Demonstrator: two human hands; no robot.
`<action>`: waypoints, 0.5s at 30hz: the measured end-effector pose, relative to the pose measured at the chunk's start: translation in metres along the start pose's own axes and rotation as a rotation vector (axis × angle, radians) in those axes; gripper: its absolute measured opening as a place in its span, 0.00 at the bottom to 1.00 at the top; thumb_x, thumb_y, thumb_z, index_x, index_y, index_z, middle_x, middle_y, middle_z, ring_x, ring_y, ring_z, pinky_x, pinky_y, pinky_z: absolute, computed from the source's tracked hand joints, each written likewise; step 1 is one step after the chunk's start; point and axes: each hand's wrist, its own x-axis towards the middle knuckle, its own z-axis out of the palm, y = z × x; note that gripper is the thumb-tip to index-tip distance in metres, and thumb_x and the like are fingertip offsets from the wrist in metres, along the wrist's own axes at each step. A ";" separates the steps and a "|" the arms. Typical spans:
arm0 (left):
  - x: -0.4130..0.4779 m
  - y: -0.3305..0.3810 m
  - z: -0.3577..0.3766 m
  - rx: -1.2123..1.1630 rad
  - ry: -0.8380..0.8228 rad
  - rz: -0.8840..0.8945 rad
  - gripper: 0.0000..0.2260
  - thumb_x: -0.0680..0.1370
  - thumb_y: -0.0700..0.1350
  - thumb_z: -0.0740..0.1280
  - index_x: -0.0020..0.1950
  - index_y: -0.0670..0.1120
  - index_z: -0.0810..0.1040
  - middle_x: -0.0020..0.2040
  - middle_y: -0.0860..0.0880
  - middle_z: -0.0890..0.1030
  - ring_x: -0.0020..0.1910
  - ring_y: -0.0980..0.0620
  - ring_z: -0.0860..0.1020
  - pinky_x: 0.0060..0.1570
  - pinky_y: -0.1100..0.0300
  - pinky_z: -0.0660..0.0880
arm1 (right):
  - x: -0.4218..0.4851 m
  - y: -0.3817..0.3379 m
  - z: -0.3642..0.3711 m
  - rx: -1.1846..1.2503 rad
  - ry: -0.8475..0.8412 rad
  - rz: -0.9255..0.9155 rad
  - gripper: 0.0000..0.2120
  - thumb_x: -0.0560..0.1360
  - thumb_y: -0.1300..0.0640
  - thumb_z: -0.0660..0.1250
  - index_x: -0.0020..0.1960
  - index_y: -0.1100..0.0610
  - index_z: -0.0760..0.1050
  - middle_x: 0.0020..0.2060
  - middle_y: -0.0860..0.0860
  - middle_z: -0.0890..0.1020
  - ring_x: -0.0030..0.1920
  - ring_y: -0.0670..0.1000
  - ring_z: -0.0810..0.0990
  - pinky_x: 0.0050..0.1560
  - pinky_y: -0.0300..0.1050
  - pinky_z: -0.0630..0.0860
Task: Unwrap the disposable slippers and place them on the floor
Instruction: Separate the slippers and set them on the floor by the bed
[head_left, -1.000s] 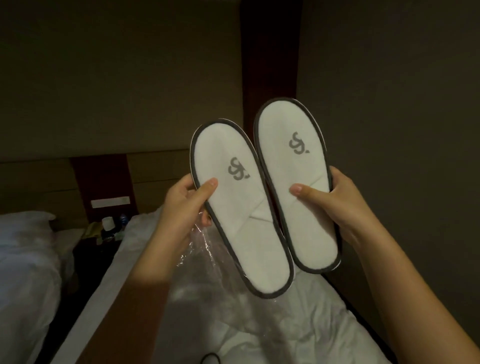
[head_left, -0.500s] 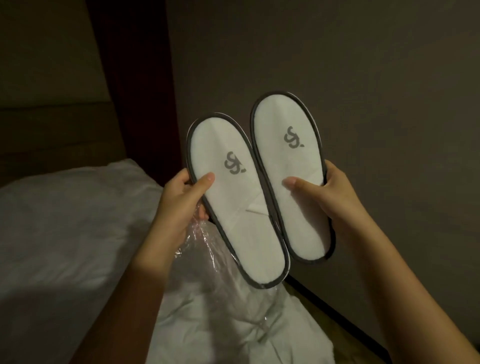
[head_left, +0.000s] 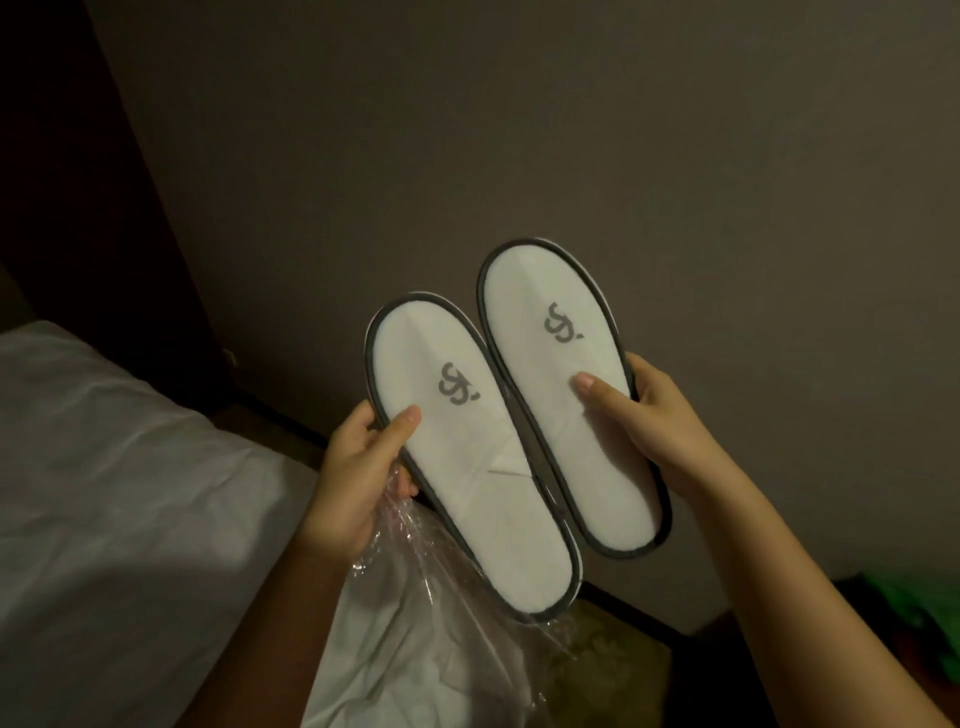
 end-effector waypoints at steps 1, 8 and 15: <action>0.007 -0.008 0.016 -0.013 0.003 -0.013 0.03 0.77 0.45 0.67 0.50 0.49 0.78 0.36 0.48 0.81 0.23 0.58 0.74 0.20 0.63 0.70 | 0.008 0.008 -0.015 -0.008 -0.002 0.012 0.14 0.74 0.50 0.70 0.58 0.51 0.75 0.50 0.49 0.85 0.47 0.48 0.85 0.43 0.44 0.81; 0.059 -0.042 0.095 -0.026 0.023 -0.006 0.04 0.76 0.43 0.67 0.50 0.49 0.78 0.36 0.49 0.83 0.25 0.57 0.78 0.21 0.64 0.71 | 0.067 0.055 -0.081 0.049 -0.022 0.096 0.20 0.70 0.54 0.74 0.60 0.50 0.75 0.51 0.48 0.85 0.48 0.49 0.85 0.47 0.48 0.82; 0.125 -0.082 0.104 -0.066 0.070 -0.119 0.20 0.68 0.53 0.72 0.59 0.54 0.78 0.58 0.48 0.82 0.56 0.47 0.81 0.52 0.47 0.79 | 0.148 0.097 -0.089 0.067 -0.190 0.214 0.25 0.68 0.58 0.76 0.62 0.49 0.72 0.54 0.48 0.84 0.49 0.50 0.85 0.45 0.47 0.82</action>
